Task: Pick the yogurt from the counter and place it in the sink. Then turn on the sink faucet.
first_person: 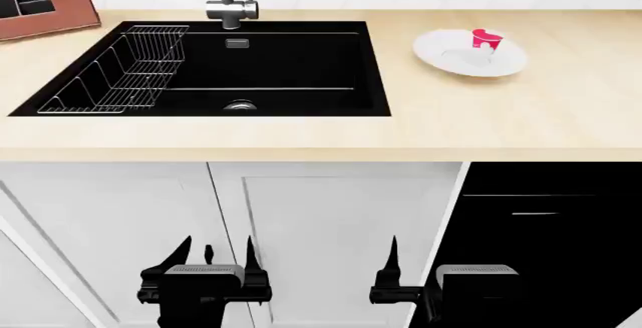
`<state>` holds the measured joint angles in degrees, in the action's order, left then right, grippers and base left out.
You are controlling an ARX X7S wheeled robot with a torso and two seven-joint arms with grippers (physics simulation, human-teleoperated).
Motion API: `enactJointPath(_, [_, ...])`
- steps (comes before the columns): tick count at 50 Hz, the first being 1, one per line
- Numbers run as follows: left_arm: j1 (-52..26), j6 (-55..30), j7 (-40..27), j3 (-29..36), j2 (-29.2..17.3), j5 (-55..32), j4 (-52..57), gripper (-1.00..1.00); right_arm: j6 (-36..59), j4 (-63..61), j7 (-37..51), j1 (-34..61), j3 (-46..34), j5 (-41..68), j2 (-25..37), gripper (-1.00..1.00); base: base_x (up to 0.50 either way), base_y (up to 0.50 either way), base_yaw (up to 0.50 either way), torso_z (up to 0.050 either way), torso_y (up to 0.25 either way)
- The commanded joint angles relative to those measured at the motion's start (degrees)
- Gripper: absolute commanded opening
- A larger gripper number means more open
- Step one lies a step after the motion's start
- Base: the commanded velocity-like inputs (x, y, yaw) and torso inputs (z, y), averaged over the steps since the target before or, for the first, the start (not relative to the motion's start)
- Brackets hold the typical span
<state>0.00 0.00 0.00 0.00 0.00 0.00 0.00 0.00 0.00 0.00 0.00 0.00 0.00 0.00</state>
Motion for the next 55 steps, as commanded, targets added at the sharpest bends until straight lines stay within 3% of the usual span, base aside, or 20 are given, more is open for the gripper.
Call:
enactJointPath(1, [-0.34, -1.19, -0.33, 0.64, -1.00, -2.01, 0.34, 1.00, 0.61, 0.89, 1.76, 0.54, -1.37, -0.05, 0.86, 1.00, 0.00, 0.00, 0.00, 0.000, 0.000])
enactJointPath(31, [1.18, -4.54, -2.74, 4.73, -4.71, -6.51, 4.41, 1.00, 0.70, -0.22, 6.46, -0.46, -5.09, 3.31, 4.43, 1.00, 0.00, 0.00, 0.00, 0.044, 0.000])
enactJointPath(33, [2.19, -14.34, -3.47, 5.25, -5.57, -7.74, 13.78, 1.00, 7.31, -7.27, 4.73, -1.33, -5.37, 6.20, 5.32, 1.00, 0.00, 0.00, 0.00, 0.050, 0.000])
enactJointPath(34, [-6.40, -22.94, -12.06, 1.09, -14.16, -16.33, 22.37, 1.00, 15.90, -15.87, 8.28, 7.27, 0.51, 14.79, 6.62, 1.00, 0.00, 0.00, 0.00, 0.000, 0.000])
enactJointPath(35, [-15.00, -31.53, -3.47, -5.09, -5.57, -12.72, 30.97, 1.00, 24.49, -24.46, -0.31, 15.86, -1.30, 6.20, 2.83, 1.00, 0.00, 0.00, 0.00, 0.000, 0.000])
enactJointPath(36, [-23.59, -40.13, 4.02, -5.12, -0.27, -12.73, 39.56, 1.00, 33.09, -33.06, -1.39, 20.23, -0.96, 4.86, 2.58, 1.00, 0.00, 0.00, 0.00, 0.000, 0.000])
enactJointPath(38, [-25.71, -57.31, -8.87, -9.96, -3.49, -29.61, 55.48, 1.00, 50.28, -50.25, -1.62, 20.50, -0.81, 5.35, 2.58, 1.00, 0.00, 0.00, 0.00, 0.000, 0.000])
enactJointPath(39, [-26.47, -65.91, -15.75, -11.91, -5.22, -38.21, 54.65, 1.00, 58.87, -57.63, -1.51, 20.43, -0.85, 5.43, 2.60, 1.00, 0.00, 0.00, 0.00, 0.000, 0.000])
enactJointPath(40, [-27.09, -74.50, -21.46, -13.49, -6.47, -46.80, 53.49, 1.00, 67.47, -57.53, -1.39, 20.38, -0.92, 5.50, 2.68, 1.00, 0.00, 0.00, 0.00, 0.000, 0.000])
enactJointPath(42, [-27.84, -89.86, -27.70, -14.74, -7.87, -56.41, 52.32, 1.00, 84.65, -57.57, -1.43, 20.59, -0.68, 5.80, 2.62, 1.00, 0.00, 0.00, 0.00, 0.000, 0.000])
enactJointPath(47, [-29.87, -89.77, -36.19, -15.10, -9.88, -66.68, 50.29, 1.00, 88.92, -58.69, -1.32, 22.36, -0.27, 6.69, 2.36, 1.00, 0.00, 0.00, 0.00, 0.000, 0.000])
enactJointPath(50, [-34.23, -89.54, -52.22, -14.82, -12.40, -84.99, 44.81, 1.00, 89.98, -58.01, 1.30, 23.74, 2.42, 14.35, 2.89, 1.00, 0.00, 0.00, 0.00, 0.000, 0.000])
enactJointPath(53, [-44.38, -84.88, -74.01, -6.77, -18.05, -102.81, 37.23, 1.00, 89.96, -48.42, 26.50, 32.86, 12.72, 40.14, 11.83, 1.00, 0.00, 0.00, 0.00, 0.000, 0.000])
enactJointPath(55, [-49.25, -83.73, -77.27, -2.87, -19.45, -106.32, 33.36, 1.00, 89.40, -42.41, 43.69, 38.87, 11.43, 57.32, 14.73, 1.00, 0.00, 0.00, 0.00, 0.000, 0.000])
